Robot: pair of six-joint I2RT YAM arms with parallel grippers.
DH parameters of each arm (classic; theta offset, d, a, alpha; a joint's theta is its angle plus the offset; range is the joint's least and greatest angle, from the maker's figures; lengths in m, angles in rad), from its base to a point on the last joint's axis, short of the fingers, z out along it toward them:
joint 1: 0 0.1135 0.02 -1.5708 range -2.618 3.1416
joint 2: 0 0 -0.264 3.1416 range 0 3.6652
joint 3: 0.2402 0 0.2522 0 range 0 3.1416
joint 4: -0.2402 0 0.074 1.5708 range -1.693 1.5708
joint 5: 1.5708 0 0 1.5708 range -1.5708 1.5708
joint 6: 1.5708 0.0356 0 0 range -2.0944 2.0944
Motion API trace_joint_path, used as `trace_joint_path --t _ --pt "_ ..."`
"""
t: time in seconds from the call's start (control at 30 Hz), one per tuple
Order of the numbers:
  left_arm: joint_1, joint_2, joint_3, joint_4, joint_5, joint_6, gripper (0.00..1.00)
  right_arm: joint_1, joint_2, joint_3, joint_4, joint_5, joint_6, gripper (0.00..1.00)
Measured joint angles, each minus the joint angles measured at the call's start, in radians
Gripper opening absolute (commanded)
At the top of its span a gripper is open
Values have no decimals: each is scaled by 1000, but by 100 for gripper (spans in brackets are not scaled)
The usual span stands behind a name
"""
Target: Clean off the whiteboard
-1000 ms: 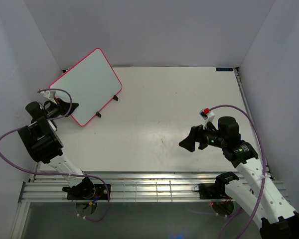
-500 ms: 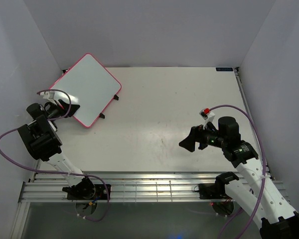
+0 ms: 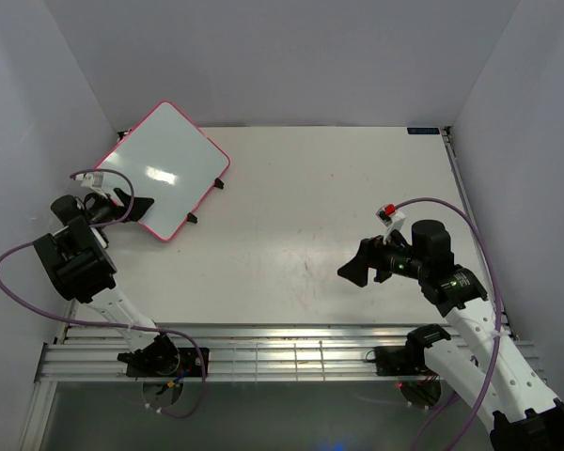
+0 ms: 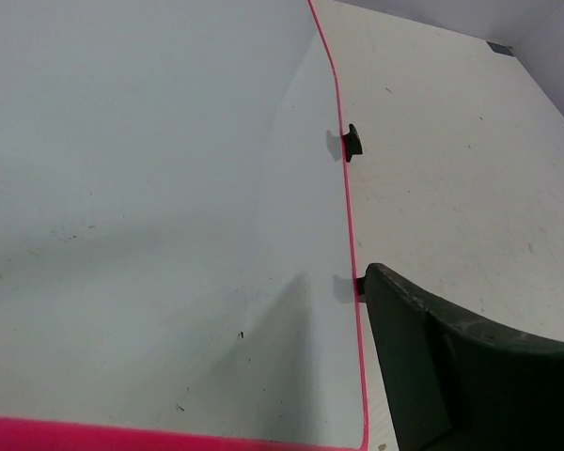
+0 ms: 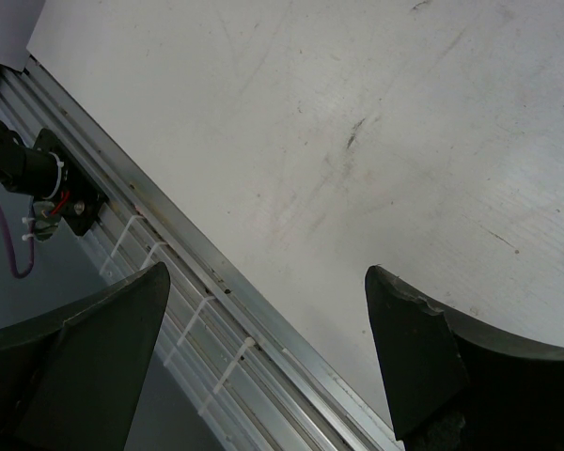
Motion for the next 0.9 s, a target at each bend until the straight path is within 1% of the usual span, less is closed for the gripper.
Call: trace_joint_path --t 0.23,0.43,0.67,0.9 --pt "-5 0 -1 6 -38 0 98 0 0 0 0 -4 0 90" --pt "-18 -4 -1 9 -99 -3 98 3 -1 0 0 -8 0 90" --pt "-33 -13 -2 -13 -162 0 98 5 -19 0 1 -12 0 90" --pt "-52 -15 -2 -52 -180 3 98 6 -21 0 1 -15 -2 90"
